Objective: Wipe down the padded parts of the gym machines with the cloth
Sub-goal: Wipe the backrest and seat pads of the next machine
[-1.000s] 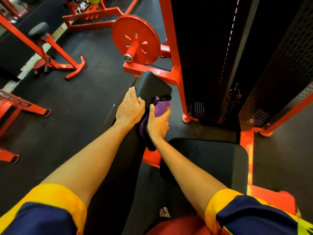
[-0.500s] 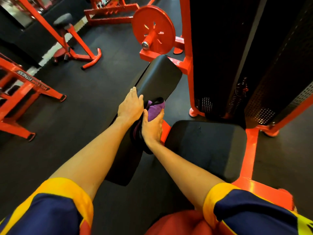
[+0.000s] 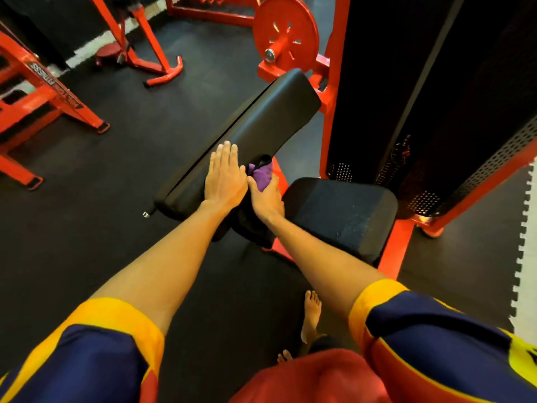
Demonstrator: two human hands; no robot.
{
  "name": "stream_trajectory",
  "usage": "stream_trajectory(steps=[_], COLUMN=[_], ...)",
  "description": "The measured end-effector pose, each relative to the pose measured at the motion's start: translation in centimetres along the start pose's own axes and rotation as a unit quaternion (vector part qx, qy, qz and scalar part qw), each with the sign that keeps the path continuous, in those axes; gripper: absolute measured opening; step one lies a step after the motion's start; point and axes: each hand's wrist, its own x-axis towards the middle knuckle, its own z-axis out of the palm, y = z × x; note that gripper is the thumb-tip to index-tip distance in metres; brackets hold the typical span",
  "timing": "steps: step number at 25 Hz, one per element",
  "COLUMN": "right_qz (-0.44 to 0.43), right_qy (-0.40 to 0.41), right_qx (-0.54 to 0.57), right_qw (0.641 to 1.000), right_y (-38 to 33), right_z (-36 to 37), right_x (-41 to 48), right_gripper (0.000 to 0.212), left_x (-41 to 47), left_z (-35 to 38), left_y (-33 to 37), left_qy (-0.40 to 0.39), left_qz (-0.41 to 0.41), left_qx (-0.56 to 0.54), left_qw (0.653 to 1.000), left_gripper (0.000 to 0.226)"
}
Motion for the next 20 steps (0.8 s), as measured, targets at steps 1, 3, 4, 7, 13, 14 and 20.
stream_trajectory(steps=[1, 3, 4, 7, 13, 14, 20], right_qz=[-0.002, 0.0, 0.003, 0.0, -0.041, -0.057, -0.064], right_qy=[0.002, -0.01, -0.024, -0.062, -0.093, -0.09, -0.2], right_qx=[-0.029, -0.11, -0.157, -0.281, -0.518, -0.549, -0.68], right_qw=[1.0, 0.994, 0.987, 0.958, 0.849, 0.829, 0.702], right_y=[0.4, 1.7, 2.3, 4.1, 4.1, 4.0, 8.4], right_z=[-1.0, -2.8, -3.6, -5.8, -9.8, -10.0, -11.0], right_x=[0.0, 0.3, 0.5, 1.7, 5.5, 6.3, 9.5], right_gripper=[0.084, 0.085, 0.086, 0.09, 0.08, 0.08, 0.097], left_x=[-1.1, -3.3, -4.2, -5.2, -4.6, -4.4, -4.4], left_z=[0.1, 1.1, 1.6, 3.2, 7.5, 8.2, 13.9], left_y=[0.6, 1.8, 2.5, 3.7, 5.7, 6.1, 8.4], left_qy=[-0.002, -0.013, -0.012, -0.037, -0.028, -0.025, -0.09], left_qz=[0.014, 0.044, 0.049, 0.026, 0.026, 0.021, -0.133], left_qx=[-0.013, -0.045, -0.072, -0.133, -0.116, -0.126, -0.197], left_qw=[1.0, 0.998, 0.996, 0.99, 0.992, 0.991, 0.967], left_gripper=[0.06, 0.057, 0.055, 0.051, 0.038, 0.036, 0.038])
